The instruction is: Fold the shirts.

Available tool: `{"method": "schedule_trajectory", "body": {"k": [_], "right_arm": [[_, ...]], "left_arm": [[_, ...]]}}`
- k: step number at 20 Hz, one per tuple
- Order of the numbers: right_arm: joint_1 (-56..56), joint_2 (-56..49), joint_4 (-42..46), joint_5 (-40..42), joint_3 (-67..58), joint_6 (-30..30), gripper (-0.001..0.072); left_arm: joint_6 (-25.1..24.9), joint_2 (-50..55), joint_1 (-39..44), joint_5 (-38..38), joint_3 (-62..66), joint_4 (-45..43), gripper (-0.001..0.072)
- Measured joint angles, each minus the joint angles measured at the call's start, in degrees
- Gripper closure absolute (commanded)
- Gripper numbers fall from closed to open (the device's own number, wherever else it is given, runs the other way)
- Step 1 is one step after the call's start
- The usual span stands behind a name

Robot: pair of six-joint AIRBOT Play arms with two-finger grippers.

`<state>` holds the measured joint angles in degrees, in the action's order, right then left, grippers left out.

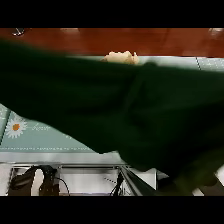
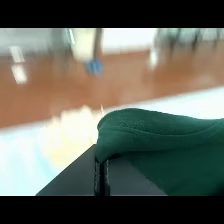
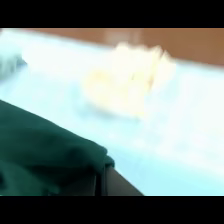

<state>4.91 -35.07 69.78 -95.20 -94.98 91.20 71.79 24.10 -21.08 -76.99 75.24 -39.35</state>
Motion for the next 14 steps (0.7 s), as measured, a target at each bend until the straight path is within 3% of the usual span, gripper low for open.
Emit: {"method": "schedule_trajectory", "body": {"k": [5, 8, 12, 13, 14], "right_arm": [[0.0, 1.2, -10.2, 6.6, 28.8, -2.5, 0.0691], [0.0, -4.4, -14.7, 16.5, 40.3, -6.6, 0.0691], [0.1, -20.7, -20.7, 27.8, 42.4, -11.6, 0.0687], [0.1, -25.1, -22.3, 29.1, 41.3, -12.5, 0.0509], [0.1, -29.4, -23.8, 30.3, 39.8, -13.3, 0.0191]], "left_arm": [[1.8, 0.1, 3.9, -3.2, -24.5, -0.3, 0.0691], [1.4, 2.9, 4.9, 4.9, -39.1, -0.1, 0.0691], [-1.6, 12.3, 6.1, 18.0, -48.7, 0.6, 0.0669], [-2.3, 15.3, 6.4, 20.2, -49.6, 1.2, 0.0489], [-3.0, 18.4, 6.9, 21.9, -50.1, 2.1, 0.0084]]}}
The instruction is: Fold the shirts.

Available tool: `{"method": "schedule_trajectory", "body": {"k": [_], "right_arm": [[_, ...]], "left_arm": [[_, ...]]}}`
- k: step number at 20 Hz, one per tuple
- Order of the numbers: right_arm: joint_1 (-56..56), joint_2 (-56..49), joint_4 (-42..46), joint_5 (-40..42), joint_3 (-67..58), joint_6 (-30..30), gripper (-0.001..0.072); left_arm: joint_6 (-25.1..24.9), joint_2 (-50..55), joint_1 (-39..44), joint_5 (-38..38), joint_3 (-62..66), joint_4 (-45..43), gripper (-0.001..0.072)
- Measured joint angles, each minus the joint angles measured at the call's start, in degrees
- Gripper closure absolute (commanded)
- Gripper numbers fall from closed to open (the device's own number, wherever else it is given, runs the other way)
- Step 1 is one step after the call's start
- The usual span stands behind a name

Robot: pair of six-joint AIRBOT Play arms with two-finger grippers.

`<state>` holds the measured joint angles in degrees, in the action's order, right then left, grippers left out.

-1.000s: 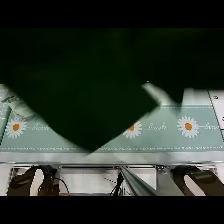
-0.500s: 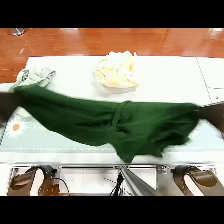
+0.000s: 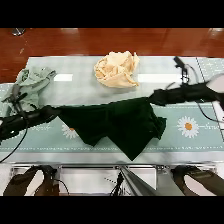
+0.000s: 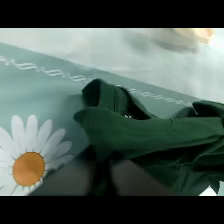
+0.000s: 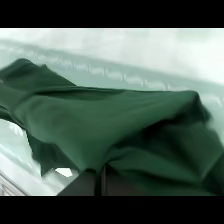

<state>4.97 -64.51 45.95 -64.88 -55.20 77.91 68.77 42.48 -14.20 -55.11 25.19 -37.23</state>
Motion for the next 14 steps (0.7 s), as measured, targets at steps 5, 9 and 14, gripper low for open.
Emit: {"method": "schedule_trajectory", "body": {"k": [5, 9, 14], "right_arm": [[-2.6, -15.2, -3.9, -3.5, -10.1, -1.9, 0.008], [-12.0, -11.3, 5.2, -11.5, -11.6, -2.1, 0.0082], [-30.1, 7.0, 10.0, -6.0, 8.9, -0.6, 0.009]], "left_arm": [[-3.7, 14.5, 0.7, -4.1, 5.5, -3.1, 0.0004], [-1.8, 18.6, -5.7, -12.3, 9.1, -11.5, 0.0005], [-0.6, 19.5, -9.2, -13.6, -2.6, -7.1, 0.0008]]}}
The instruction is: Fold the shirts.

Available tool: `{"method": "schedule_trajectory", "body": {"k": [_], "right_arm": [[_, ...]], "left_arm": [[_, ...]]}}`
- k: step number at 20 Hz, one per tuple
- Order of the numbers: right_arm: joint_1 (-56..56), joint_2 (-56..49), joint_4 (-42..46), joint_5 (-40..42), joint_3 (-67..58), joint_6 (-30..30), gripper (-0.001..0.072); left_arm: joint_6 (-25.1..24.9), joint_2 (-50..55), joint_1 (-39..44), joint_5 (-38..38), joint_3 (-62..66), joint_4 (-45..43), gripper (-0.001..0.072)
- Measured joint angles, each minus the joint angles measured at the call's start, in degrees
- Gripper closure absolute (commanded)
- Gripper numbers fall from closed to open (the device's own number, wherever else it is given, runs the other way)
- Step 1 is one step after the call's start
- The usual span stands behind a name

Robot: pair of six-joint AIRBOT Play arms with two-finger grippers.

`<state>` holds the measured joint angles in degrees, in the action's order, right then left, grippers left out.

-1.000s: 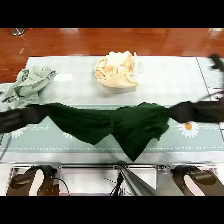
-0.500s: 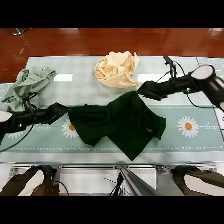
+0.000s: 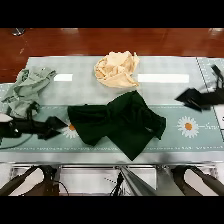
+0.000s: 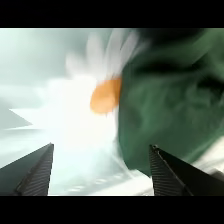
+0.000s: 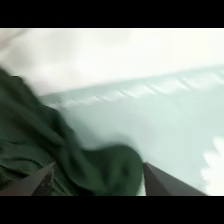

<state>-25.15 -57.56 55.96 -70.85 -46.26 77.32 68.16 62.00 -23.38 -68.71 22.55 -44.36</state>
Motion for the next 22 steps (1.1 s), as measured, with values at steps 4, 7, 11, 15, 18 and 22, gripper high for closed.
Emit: {"method": "schedule_trajectory", "body": {"k": [4, 7, 11, 15, 18, 22], "right_arm": [[-8.5, 11.1, -6.1, 2.3, 16.5, -3.2, 0.009], [-10.7, 14.6, -8.1, 2.5, 23.2, -4.2, 0.009], [-11.6, 16.1, -9.0, 1.9, 26.8, -4.6, 0.009], [-11.9, 16.5, -8.1, 1.4, 27.8, -4.0, 0.009], [-11.7, 16.5, -6.2, 1.3, 28.0, -2.7, 0.009], [-9.6, 12.9, -9.6, 4.6, 27.7, -3.1, 0.009]], "left_arm": [[-4.7, 0.1, 2.9, 4.9, -8.9, 13.3, 0.001], [-9.1, 0.6, 7.9, 9.8, -11.2, 22.1, 0.001], [-11.4, 3.4, 16.3, 13.3, -10.3, 28.0, 0.0297], [-13.3, 6.0, 20.4, 17.8, -6.1, 28.0, 0.0691], [-14.5, 6.6, 21.4, 14.6, -3.0, 29.4, 0.0691], [-15.2, 6.8, 21.8, 13.0, -1.4, 30.3, 0.0691]]}}
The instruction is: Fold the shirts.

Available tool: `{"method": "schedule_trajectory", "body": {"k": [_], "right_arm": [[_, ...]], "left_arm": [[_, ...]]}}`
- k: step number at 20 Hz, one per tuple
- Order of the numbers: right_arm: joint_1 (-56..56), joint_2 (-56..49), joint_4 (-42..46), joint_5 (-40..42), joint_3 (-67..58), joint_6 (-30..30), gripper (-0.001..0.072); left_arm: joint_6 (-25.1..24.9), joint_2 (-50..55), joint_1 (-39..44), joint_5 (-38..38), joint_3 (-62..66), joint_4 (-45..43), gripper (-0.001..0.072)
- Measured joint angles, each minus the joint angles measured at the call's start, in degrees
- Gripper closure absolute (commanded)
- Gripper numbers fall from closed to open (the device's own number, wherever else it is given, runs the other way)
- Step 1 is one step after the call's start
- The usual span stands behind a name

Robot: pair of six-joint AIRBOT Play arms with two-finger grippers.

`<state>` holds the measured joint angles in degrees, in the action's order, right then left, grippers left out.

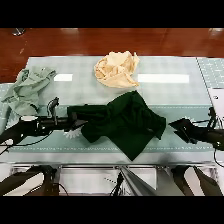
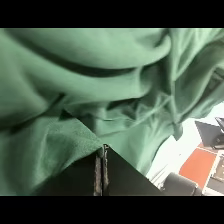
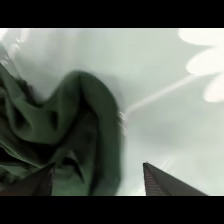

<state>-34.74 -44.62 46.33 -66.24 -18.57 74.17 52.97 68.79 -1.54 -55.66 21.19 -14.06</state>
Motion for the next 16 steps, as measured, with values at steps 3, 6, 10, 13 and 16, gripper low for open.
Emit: {"method": "schedule_trajectory", "body": {"k": [3, 6, 10, 13, 16], "right_arm": [[2.5, -7.1, -3.1, 2.7, -2.1, -1.9, 0.009], [5.9, -15.4, -5.9, 4.0, -6.0, -3.6, 0.0091], [12.7, -25.3, -7.8, 5.0, -11.1, -4.5, 0.0536], [16.6, -29.4, -8.3, 5.3, -15.2, -5.0, 0.0692], [18.3, -29.1, -7.7, 2.6, -24.6, -5.1, 0.0692]], "left_arm": [[-0.1, 0.0, 0.1, -0.7, 0.4, 0.3, 0.0691], [-0.2, 0.1, 0.1, -0.9, 0.5, 0.3, 0.0691], [-0.2, 0.0, 0.1, -1.2, 0.6, 0.4, 0.0691], [-0.3, 0.0, 0.0, -1.8, 0.9, 0.3, 0.0691], [-0.2, -1.4, -2.9, -4.7, 5.1, 0.7, 0.0692]]}}
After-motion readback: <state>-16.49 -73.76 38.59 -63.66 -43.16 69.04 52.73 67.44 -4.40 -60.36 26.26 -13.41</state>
